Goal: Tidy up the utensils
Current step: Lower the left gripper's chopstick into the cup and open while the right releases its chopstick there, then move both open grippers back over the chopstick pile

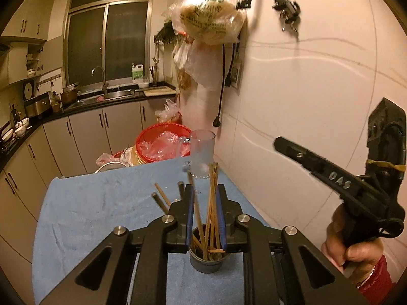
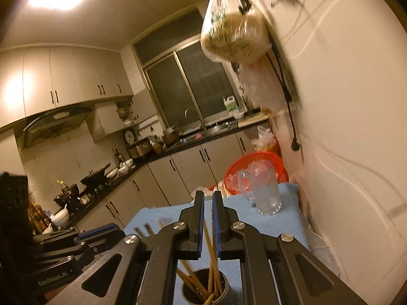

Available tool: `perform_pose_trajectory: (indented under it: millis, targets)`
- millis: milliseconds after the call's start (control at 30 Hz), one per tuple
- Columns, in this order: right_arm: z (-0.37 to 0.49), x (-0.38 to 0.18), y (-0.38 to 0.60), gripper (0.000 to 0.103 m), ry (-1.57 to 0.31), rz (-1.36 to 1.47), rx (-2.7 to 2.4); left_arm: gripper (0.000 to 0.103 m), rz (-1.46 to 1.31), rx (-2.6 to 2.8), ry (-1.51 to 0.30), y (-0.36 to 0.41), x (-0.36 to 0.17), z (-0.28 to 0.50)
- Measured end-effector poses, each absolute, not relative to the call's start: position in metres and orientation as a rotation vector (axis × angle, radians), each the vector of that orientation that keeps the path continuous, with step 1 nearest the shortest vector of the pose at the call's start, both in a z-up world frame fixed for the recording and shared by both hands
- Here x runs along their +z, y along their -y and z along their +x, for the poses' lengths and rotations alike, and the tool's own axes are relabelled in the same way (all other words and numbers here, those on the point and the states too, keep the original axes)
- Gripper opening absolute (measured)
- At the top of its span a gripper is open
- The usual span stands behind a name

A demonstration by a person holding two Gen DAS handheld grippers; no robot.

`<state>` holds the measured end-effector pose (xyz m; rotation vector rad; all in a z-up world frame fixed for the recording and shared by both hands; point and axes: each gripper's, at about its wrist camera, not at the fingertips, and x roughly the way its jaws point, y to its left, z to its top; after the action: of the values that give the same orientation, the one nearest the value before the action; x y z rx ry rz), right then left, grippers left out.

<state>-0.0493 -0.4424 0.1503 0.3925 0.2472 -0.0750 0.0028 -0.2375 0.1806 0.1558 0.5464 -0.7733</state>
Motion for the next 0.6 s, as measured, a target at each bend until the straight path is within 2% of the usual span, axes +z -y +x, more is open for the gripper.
perform_pose_trajectory:
  millis: [300, 467, 533, 600]
  targets:
    - [-0.121, 0.186, 0.403, 0.011, -0.127, 0.364, -0.071, 0.025, 0.11, -0.738, -0.493, 0.18, 0.198, -0.022]
    - [-0.141, 0.175, 0.366, 0.018, -0.167, 0.349, -0.007, 0.026, 0.097, -0.673, -0.531, 0.138, 0.178, -0.022]
    - [-0.139, 0.161, 0.346, 0.025, -0.22, 0.327, 0.027, 0.026, 0.087, -0.646, -0.567, 0.12, 0.165, -0.017]
    - [-0.133, 0.144, 0.329, 0.026, -0.274, 0.309, 0.041, 0.026, 0.067, -0.626, -0.617, 0.1, 0.15, -0.009]
